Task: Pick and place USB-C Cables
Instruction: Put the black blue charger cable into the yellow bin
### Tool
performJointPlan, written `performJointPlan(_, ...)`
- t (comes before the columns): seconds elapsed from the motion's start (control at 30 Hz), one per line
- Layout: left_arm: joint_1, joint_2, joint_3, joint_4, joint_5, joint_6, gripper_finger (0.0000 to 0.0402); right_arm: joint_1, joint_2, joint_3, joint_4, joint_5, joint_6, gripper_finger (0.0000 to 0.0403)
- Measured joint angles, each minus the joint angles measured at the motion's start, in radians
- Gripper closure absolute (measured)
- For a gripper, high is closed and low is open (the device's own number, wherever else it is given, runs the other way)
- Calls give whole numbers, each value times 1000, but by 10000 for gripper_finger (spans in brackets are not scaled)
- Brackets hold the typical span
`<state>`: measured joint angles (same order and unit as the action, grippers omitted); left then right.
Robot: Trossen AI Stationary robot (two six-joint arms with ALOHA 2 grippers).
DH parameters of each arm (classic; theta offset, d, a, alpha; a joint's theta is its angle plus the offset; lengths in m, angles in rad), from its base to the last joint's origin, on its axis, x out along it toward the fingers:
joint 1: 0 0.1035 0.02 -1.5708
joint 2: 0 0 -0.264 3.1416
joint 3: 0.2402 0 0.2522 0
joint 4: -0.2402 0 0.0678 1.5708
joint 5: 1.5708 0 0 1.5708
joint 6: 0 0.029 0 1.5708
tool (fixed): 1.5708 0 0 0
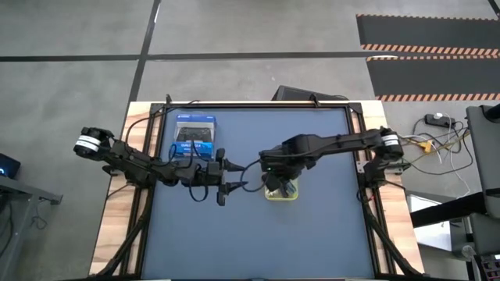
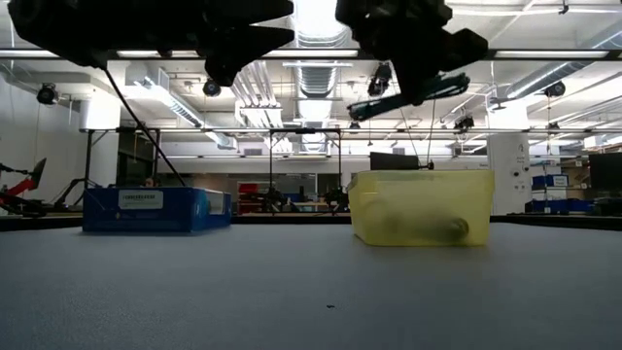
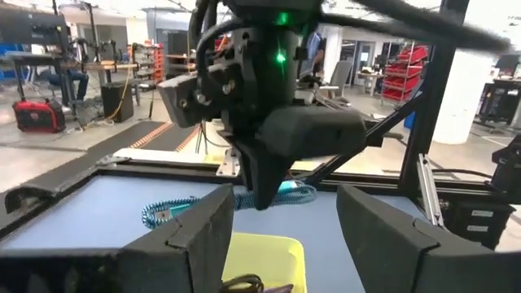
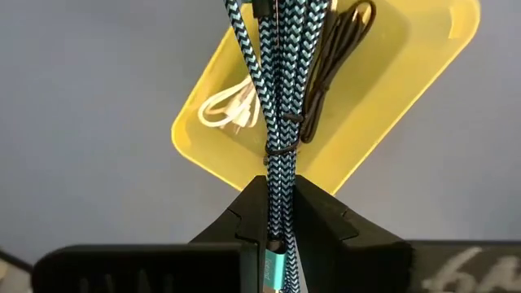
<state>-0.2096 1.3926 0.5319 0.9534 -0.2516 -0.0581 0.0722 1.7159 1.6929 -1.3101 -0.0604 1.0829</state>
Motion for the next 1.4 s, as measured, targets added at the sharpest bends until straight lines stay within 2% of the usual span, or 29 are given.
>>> performJointPlan(0.17, 0, 0, -28, -4, 0, -14, 198, 1, 43, -1, 2, 9, 50, 365)
performJointPlan(0.33, 0, 0, -49, -1, 0, -14, 198, -8, 98, -2, 4, 53, 22, 365)
performJointPlan(0.5, -1, 0, -49, -5, 1, -14, 198, -16, 138, -2, 5, 169, 4, 365)
performJointPlan(0.63, -1, 1, -49, -34, 1, -14, 198, -32, 151, -2, 3, 200, 44, 365)
performJointPlan(0.87, -1, 1, -49, -31, 1, -14, 198, -41, 144, 2, -5, 206, 67, 365)
performJointPlan(1.2, -1, 1, -49, -74, 1, -14, 198, -40, 145, -4, -2, 245, 201, 365)
performJointPlan(1.4, -2, 0, -49, -74, 1, -15, 198, -42, 146, -10, -1, 236, 209, 365)
